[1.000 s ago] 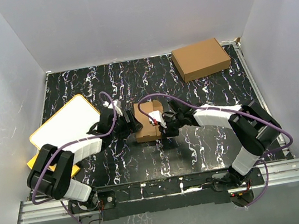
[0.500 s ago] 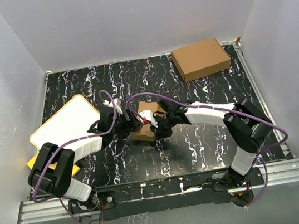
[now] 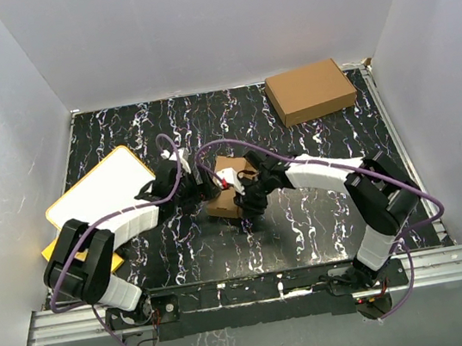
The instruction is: Fold the paper box
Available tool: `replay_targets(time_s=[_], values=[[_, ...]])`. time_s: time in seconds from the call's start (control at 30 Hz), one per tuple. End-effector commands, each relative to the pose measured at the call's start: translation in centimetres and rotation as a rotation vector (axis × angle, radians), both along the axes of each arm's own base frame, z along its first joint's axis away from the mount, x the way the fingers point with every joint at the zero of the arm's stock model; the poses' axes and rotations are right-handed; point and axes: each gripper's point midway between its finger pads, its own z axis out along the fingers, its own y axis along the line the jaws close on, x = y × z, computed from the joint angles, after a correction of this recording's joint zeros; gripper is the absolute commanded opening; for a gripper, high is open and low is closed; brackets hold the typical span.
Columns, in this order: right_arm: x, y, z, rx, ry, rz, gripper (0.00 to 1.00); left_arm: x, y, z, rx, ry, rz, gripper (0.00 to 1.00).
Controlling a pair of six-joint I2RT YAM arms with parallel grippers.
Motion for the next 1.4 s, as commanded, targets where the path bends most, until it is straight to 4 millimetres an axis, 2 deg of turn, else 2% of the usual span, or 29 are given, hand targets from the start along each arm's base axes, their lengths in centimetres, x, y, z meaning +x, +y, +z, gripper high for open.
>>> replay_targets(time_s=[0.0,0.17,0.33,0.43,0.5,0.6,0.63,0.73,0.8,0.87,1.0,1.23,1.37], values=[[1.6,0.2,4.1,0.101,-0.067,0.013,0.39,1.4,0.6,3.0,0.042,-0.070,0.010,0.86],[2.0,-0.9,5.4,0.150,-0.056,0.019,0.41,1.8,1.6,5.9,0.061,-0.133,0.039,0.86],[4.1,-2.4,7.4,0.228,-0.015,-0.076,0.41,0.0,1.9,8.4,0.005,-0.168,0.031,0.81],[6.7,-3.5,8.6,0.259,-0.008,-0.189,0.38,-2.2,2.1,8.1,-0.021,-0.131,0.006,0.72],[8.7,-4.2,9.4,0.266,-0.035,-0.262,0.30,-3.8,2.2,7.5,-0.041,-0.088,-0.011,0.65],[12.3,-4.8,10.7,0.282,-0.110,-0.354,0.24,-5.9,2.3,6.0,-0.075,-0.021,-0.024,0.50],[13.5,-5.0,11.0,0.276,-0.135,-0.378,0.23,-6.5,2.3,5.2,-0.083,0.006,-0.022,0.42],[17.6,-5.2,11.7,0.238,-0.209,-0.430,0.18,-7.6,2.0,4.0,-0.122,0.053,-0.027,0.27],[19.7,-4.9,9.7,0.189,-0.194,-0.433,0.16,-8.0,1.8,3.1,-0.135,0.084,-0.028,0.24],[21.2,-4.6,8.6,0.154,-0.184,-0.426,0.15,-8.0,1.6,2.2,-0.135,0.102,-0.028,0.22],[23.1,-3.8,6.6,0.094,-0.182,-0.403,0.14,-7.2,0.9,0.7,-0.126,0.123,-0.033,0.22],[23.9,-3.1,3.5,0.023,-0.168,-0.368,0.14,-5.4,0.6,-1.9,-0.038,0.169,-0.035,0.22],[22.8,-2.8,2.6,0.011,-0.151,-0.298,0.13,-4.4,0.9,-2.2,0.012,0.153,-0.028,0.22]])
